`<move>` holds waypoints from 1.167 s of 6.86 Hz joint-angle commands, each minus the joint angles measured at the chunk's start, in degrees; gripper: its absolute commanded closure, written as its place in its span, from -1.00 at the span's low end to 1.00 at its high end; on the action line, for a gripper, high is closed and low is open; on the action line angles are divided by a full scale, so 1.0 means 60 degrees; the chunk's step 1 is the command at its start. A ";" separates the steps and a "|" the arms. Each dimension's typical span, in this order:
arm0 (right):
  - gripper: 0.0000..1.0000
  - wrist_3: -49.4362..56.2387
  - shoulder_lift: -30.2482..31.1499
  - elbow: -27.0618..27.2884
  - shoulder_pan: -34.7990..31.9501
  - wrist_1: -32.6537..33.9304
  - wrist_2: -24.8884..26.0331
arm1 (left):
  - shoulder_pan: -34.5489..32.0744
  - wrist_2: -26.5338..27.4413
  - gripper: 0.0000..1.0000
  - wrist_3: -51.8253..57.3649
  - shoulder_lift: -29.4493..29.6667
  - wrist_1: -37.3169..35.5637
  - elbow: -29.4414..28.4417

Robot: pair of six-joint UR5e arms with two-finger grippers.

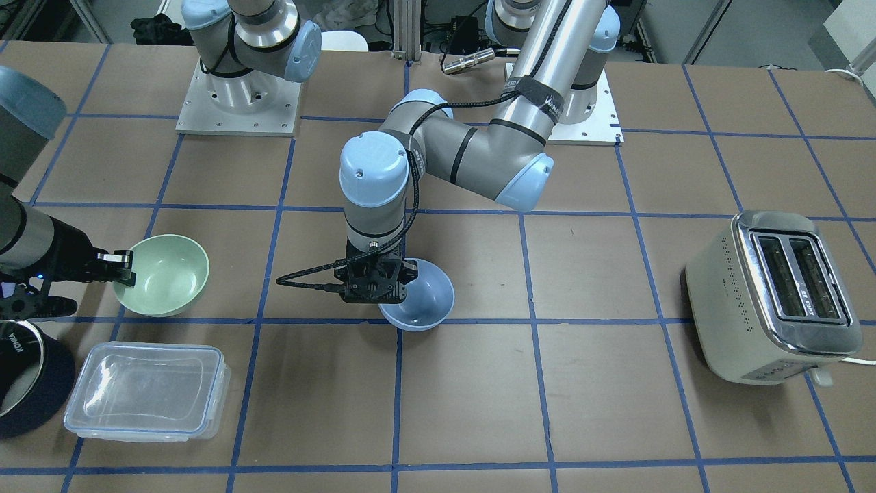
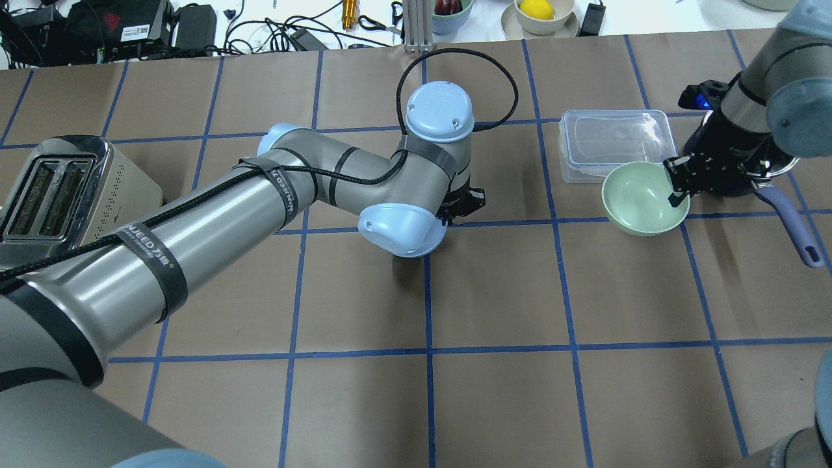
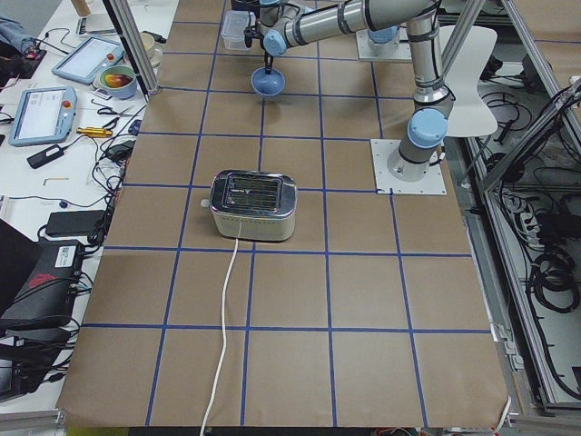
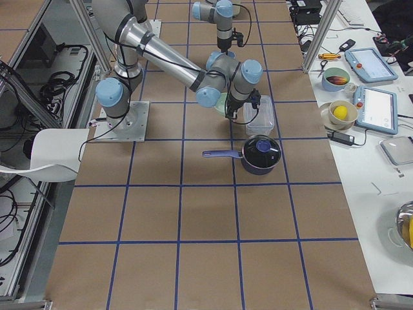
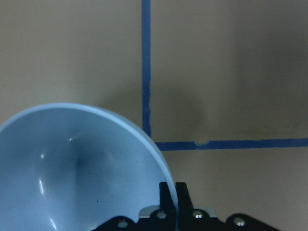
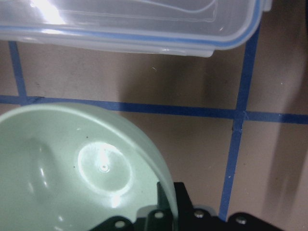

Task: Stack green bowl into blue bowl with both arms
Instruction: 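Slide blue bowl toward table center with left gripper while right lifts green bowl, then release blue bowl and raise left gripper while right carries green bowl over it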

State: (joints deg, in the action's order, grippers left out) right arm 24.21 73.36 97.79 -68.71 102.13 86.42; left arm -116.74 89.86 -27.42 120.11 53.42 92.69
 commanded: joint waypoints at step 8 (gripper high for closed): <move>1.00 -0.4467 -0.0315 -0.0552 -0.4422 0.0832 -0.1586 | 0.5052 -0.0021 -1.00 0.6282 -0.3753 0.5752 -0.1519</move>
State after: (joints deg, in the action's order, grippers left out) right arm 2.68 72.83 94.03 -90.30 104.09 77.46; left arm -91.45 89.88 5.88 101.94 81.41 83.49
